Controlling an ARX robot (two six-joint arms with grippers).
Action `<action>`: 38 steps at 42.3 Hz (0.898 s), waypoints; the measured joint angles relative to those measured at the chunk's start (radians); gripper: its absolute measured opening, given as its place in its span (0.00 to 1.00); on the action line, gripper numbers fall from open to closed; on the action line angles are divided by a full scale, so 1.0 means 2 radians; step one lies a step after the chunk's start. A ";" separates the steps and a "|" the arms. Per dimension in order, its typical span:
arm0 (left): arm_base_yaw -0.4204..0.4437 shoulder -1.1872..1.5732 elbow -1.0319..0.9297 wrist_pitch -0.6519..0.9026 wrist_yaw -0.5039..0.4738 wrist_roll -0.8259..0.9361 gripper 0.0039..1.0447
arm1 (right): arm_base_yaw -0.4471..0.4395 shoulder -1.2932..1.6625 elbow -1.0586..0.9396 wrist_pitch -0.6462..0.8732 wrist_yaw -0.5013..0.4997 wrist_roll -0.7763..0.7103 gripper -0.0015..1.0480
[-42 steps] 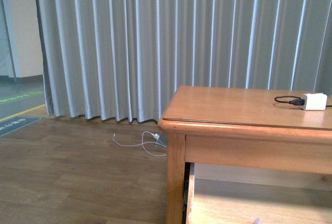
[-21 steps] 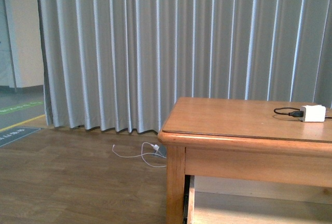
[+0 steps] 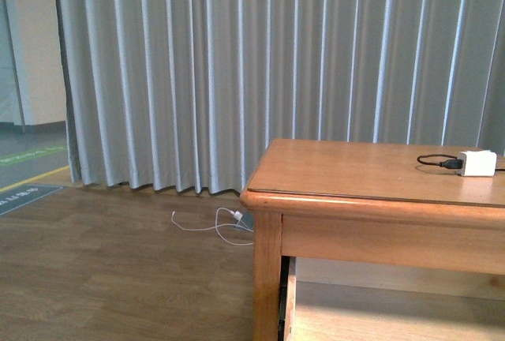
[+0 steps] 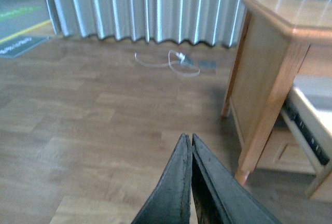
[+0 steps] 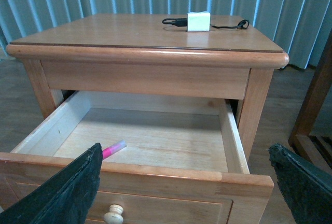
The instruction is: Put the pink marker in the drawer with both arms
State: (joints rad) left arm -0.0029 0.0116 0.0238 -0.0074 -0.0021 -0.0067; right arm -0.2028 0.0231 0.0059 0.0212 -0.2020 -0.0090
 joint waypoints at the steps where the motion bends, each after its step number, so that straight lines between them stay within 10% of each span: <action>1: 0.000 0.000 0.000 0.001 0.001 0.000 0.04 | 0.000 0.000 0.000 0.000 0.000 0.000 0.92; 29: 0.000 -0.004 0.000 0.002 0.001 -0.001 0.05 | 0.000 0.000 0.000 0.000 0.000 0.000 0.92; 38: 0.000 -0.004 0.000 0.002 0.001 0.000 0.49 | 0.004 0.094 0.035 -0.117 -0.025 -0.028 0.92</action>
State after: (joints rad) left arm -0.0029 0.0036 0.0238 -0.0044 -0.0010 -0.0071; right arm -0.1940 0.2108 0.0765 -0.2138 -0.2523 -0.0650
